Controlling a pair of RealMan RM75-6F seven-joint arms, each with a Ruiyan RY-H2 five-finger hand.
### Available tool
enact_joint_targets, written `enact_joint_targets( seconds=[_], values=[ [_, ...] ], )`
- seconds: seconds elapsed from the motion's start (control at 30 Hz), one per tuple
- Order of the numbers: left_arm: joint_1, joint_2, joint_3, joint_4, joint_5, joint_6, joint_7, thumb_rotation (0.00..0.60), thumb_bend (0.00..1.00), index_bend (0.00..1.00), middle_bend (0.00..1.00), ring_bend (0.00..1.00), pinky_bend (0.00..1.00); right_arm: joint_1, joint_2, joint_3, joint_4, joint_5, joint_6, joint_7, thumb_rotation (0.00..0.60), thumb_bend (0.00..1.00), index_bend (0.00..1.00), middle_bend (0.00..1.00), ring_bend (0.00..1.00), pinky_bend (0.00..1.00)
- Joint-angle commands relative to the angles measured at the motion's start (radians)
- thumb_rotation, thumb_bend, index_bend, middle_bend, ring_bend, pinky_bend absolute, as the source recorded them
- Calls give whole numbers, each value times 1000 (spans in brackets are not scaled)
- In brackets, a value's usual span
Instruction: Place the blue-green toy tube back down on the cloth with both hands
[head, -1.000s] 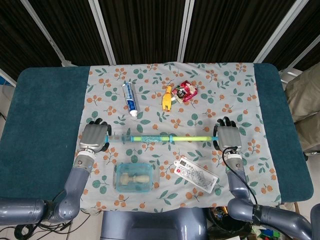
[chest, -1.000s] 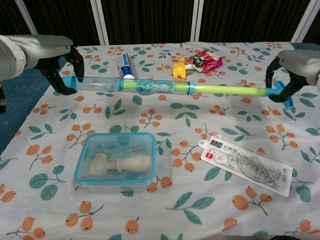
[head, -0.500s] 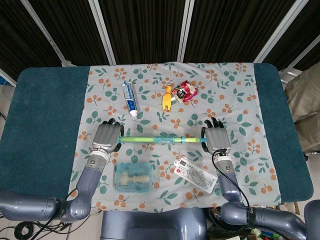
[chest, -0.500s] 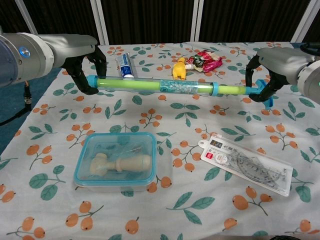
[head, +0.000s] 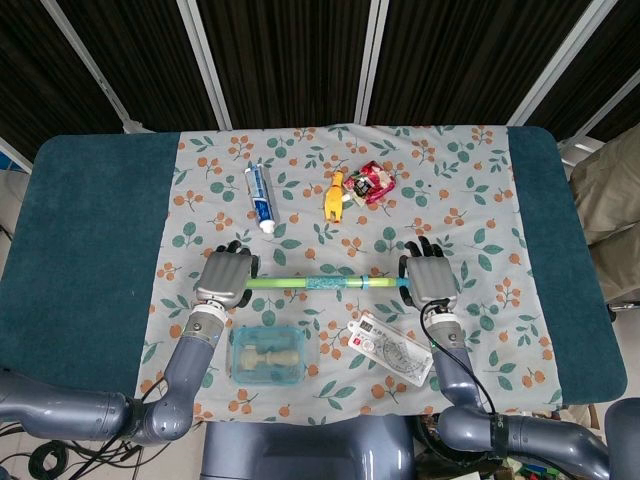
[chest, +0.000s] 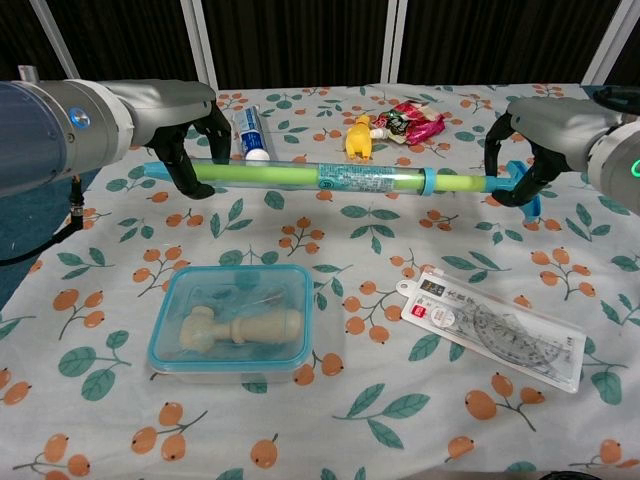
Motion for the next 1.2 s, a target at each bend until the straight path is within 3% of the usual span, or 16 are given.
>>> enact_joint_targets(
  seconds=[0.03,0.2,0.27,0.33,0.43,0.5,0.6,0.73,0.87,1.0,1.13,1.2],
  values=[
    [-3,-3,2,1,-1,2,3,600,352,554,317,132,249,1,-1,0,0,1,1,1,600,389,711,171,72,146],
    [-3,-2,2,3,-1,7,1,600,352,537,314,132,249,1,3,-2,6,3,2,0,600,386,710,170,72,146],
    [0,5,4,3,2,9,0,600,347,495,296,132,243,0,8,-2,7,10,-2,-1,600,364,651,152,71,145],
    [5,19,9,2,4,8,-1,600,317,417,255,128,228,1,21,-5,5,28,-13,-13,600,324,482,103,62,145],
    [15,49,15,-12,4,-1,-9,600,225,263,171,98,178,6,44,-8,-2,59,-24,-40,600,240,125,13,21,144],
    [25,71,19,-25,5,-4,-18,600,158,136,119,66,135,6,57,-8,-9,73,-22,-50,600,202,18,0,6,144],
    [45,106,28,-50,20,-7,-42,600,123,11,89,53,118,1,79,-14,-23,74,-17,-50,600,171,0,0,0,144],
    [78,162,45,-104,46,-15,-81,600,123,7,88,53,118,-19,114,-32,-42,43,-9,-29,600,169,0,0,0,145],
    [148,238,104,-168,190,8,-152,600,125,30,89,53,118,-72,183,-68,-78,-32,5,43,600,169,0,0,0,144],
    [281,340,223,-211,464,77,-286,600,124,34,88,53,118,-173,303,-126,-133,-155,49,179,600,157,0,0,0,144],
    [441,416,367,-143,782,176,-488,600,123,29,85,53,118,-296,434,-198,-158,-330,130,348,600,129,0,0,0,144],
    [487,432,405,-104,864,208,-552,600,117,13,75,53,118,-333,467,-225,-153,-394,156,402,600,127,0,0,0,144]
  ],
)
